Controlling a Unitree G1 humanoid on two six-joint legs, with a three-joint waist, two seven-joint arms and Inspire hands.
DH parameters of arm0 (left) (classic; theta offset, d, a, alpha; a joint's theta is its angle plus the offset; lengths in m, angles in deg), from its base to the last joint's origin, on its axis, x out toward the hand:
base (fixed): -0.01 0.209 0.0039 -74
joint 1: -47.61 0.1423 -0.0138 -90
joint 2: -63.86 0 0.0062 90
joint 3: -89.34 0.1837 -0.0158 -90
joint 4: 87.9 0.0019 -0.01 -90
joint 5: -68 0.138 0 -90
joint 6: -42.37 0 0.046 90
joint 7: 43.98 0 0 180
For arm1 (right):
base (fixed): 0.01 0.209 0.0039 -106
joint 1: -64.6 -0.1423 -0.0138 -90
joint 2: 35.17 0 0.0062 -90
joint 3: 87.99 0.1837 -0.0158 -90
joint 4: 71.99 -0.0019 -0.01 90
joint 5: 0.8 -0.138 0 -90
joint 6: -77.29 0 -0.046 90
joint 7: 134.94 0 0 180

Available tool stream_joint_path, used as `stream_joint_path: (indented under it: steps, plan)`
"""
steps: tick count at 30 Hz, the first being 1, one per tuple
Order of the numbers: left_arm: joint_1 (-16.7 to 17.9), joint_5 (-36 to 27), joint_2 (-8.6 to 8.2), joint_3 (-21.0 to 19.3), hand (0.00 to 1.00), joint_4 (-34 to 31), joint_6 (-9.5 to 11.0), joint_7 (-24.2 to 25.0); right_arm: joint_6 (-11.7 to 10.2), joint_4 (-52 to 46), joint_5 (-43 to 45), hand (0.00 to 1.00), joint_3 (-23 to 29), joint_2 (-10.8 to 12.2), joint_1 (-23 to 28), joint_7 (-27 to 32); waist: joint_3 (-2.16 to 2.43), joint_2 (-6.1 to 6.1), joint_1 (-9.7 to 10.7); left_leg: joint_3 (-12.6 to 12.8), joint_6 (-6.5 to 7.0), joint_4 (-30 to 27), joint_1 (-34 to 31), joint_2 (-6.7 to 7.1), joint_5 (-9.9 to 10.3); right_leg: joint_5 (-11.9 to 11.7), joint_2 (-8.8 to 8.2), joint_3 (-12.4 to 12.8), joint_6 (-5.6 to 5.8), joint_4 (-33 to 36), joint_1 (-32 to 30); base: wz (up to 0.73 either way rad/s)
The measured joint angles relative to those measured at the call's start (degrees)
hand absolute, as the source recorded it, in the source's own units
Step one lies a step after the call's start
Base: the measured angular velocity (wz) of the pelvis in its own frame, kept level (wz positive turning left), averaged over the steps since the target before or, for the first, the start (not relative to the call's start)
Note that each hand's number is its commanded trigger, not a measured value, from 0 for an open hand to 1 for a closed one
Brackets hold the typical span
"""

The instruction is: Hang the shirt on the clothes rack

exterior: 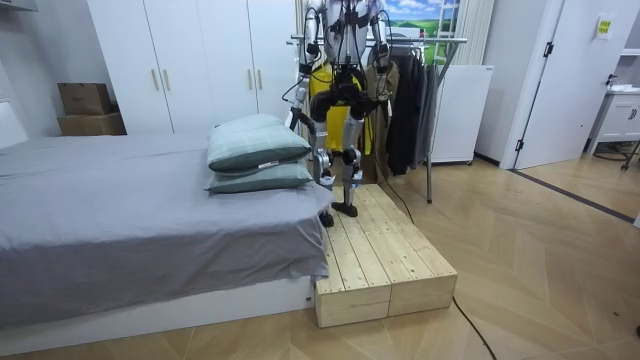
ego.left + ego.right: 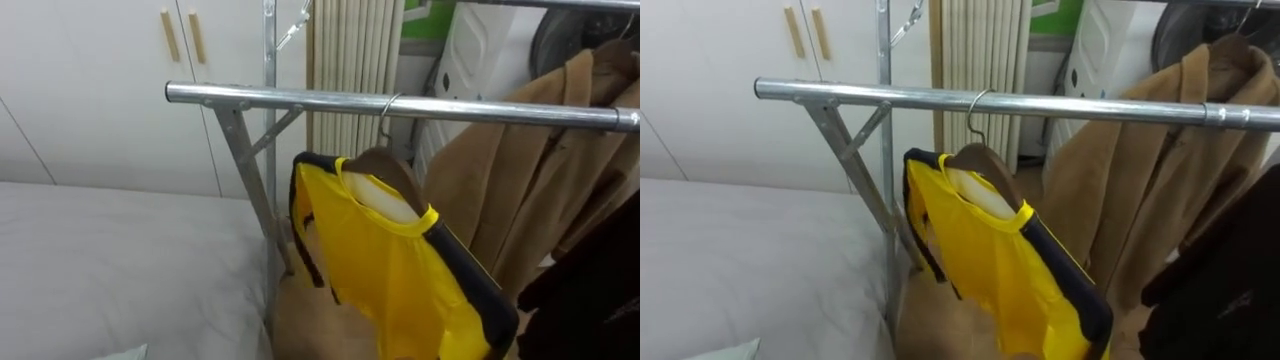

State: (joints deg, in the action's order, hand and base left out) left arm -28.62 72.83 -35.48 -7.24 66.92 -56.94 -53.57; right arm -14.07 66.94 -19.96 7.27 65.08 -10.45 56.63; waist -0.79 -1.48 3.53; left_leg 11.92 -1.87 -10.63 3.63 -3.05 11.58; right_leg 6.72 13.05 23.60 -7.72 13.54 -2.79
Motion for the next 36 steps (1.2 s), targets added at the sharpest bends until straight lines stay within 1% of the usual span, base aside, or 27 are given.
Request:
stream_joint_path:
  steps: [1,3,4,5,7,9,11,14,17,21,23,30,31,32,33,35,36]
  plan:
    - [0.1,-0.4,-0.38,0.0,0.0,0.0,0.1,-0.3,-0.6,3.0,-3.0,0.0,0.0,0.2,0.2,-0.5,0.05,0.11,0.4,-0.5,0.0,0.0,0.0,0.04,0.0,0.0,0.0,0.1,0.0,0.0,0.0,0.0]
    - [0.1,-0.8,-0.93,-0.1,0.0,0.0,0.3,-0.9,-1.2,6.6,-5.8,0.0,0.0,0.4,0.3,-1.1,0.09,0.46,1.0,-1.2,0.0,0.1,0.0,0.14,0.0,0.0,-0.02,0.2,-0.01,0.0,0.0,-0.04]
    - [0.1,-0.8,-1.22,-0.1,0.0,0.3,0.9,-1.2,-1.7,8.8,-6.8,0.0,0.2,0.7,0.4,-1.2,0.1,0.73,1.1,-1.1,0.01,0.1,0.2,0.17,0.0,0.0,-0.08,0.1,-0.14,0.1,0.0,-0.06]
    - [0.1,-0.9,-1.36,0.0,0.0,0.6,1.5,-1.4,-1.9,10.6,-8.0,0.0,0.5,1.1,0.6,-1.3,0.06,0.9,1.1,-1.1,0.01,0.2,0.3,0.22,0.0,-0.1,-0.15,-0.2,-0.41,0.3,-0.1,-0.07]
    - [0.2,-0.9,-1.61,0.0,0.0,1.1,2.7,-1.9,-1.8,12.5,-9.7,0.0,0.5,1.5,0.9,-1.4,-0.04,1.2,1.0,-1.0,0.01,0.4,0.6,0.23,0.0,0.0,-0.22,-0.4,-0.49,0.3,-0.1,-0.1]
    - [-0.1,-1.0,-1.88,0.1,0.0,1.7,3.3,-2.2,-1.8,13.8,-10.1,0.0,0.6,1.5,0.7,-1.6,0.0,1.46,1.2,-1.0,0.01,0.5,0.7,0.26,0.0,0.2,-0.22,-0.4,-0.2,0.3,-0.1,-0.04]
    - [-0.1,-2.0,-1.93,0.1,0.0,1.9,3.8,-2.3,-1.9,15.5,-10.1,0.0,0.7,1.4,0.3,-1.9,0.03,1.71,1.4,-1.0,0.01,0.7,0.8,0.27,0.0,0.2,-0.21,-0.3,-0.18,0.4,-0.1,0.0]
    - [0.0,-2.9,-2.04,0.2,0.0,2.3,4.7,-2.2,-2.0,16.1,-10.0,0.0,1.1,1.4,-0.4,-2.5,0.02,2.14,1.4,-1.1,0.01,1.0,1.0,0.29,0.0,0.2,-0.13,-0.2,-0.2,0.4,0.0,0.0]
    - [0.0,-3.0,-2.13,0.7,0.0,2.3,4.8,-2.2,-1.8,16.1,-10.0,0.0,1.2,1.4,-0.5,-2.6,0.02,2.35,1.2,-1.1,0.01,1.0,1.1,0.32,0.0,0.2,-0.19,-0.4,-0.27,0.4,0.0,0.0]
    - [0.0,-3.0,-2.12,0.9,0.0,2.3,4.9,-2.2,-1.5,16.1,-10.0,0.0,1.2,1.4,-0.5,-2.9,0.06,2.27,1.2,-1.0,0.01,1.0,1.1,0.4,0.0,0.5,-0.26,-0.8,-0.41,1.0,-0.2,0.02]
    - [0.0,-3.0,-2.12,1.2,0.0,2.3,4.9,-2.0,-1.5,16.1,-10.0,0.0,1.1,1.4,-0.7,-3.0,0.2,2.12,1.2,-1.0,0.01,1.0,1.2,0.46,0.0,0.8,-0.27,-0.9,-0.33,1.3,-0.2,0.02]
    - [0.0,-4.0,-2.12,1.3,0.0,2.4,5.2,-1.8,-1.5,16.1,-10.0,0.0,1.0,1.4,-0.9,-3.0,0.22,2.1,1.2,-1.1,0.01,1.0,1.2,0.46,0.0,0.7,-0.34,-0.9,-0.5,1.2,0.0,0.0]
    - [-0.1,-4.3,-2.11,1.3,0.0,2.8,5.5,-1.8,-1.5,16.1,-10.0,0.0,0.9,1.5,-1.0,-3.1,0.1,2.33,1.2,-1.2,0.01,1.0,1.2,0.48,0.0,0.7,-0.37,-0.9,-0.53,1.2,0.0,0.0]
    - [-0.1,-4.7,-2.11,1.4,0.0,3.2,6.1,-1.8,-1.5,16.1,-10.0,0.0,0.9,1.5,-1.1,-3.2,0.12,2.24,0.9,-1.2,0.01,1.0,1.2,0.49,0.0,0.8,-0.47,-1.3,-0.5,1.2,-0.1,0.06]
    - [-0.1,-4.7,-2.11,1.4,0.0,3.4,6.4,-1.8,-1.5,16.1,-10.1,0.0,0.9,1.5,-1.1,-3.4,-0.01,2.5,1.0,-1.2,0.01,1.0,1.2,0.5,0.0,1.0,-0.54,-1.6,-0.49,1.2,-0.1,0.16]
    - [-0.1,-4.7,-2.03,2.4,0.0,3.5,7.3,-1.9,-1.5,16.2,-10.1,0.0,0.4,1.5,-1.4,-4.4,0.03,2.51,0.7,-1.2,0.0,1.0,1.0,0.62,0.0,1.4,-0.85,-2.6,-0.3,1.2,-0.1,0.22]
    - [-0.1,-4.7,-2.07,2.4,0.0,3.5,7.4,-1.9,-1.5,16.2,-10.1,0.0,0.3,1.5,-1.5,-4.6,-0.02,2.72,0.7,-1.2,0.0,1.0,0.9,0.63,0.0,1.4,-0.93,-2.8,-0.34,1.2,-0.1,0.22]
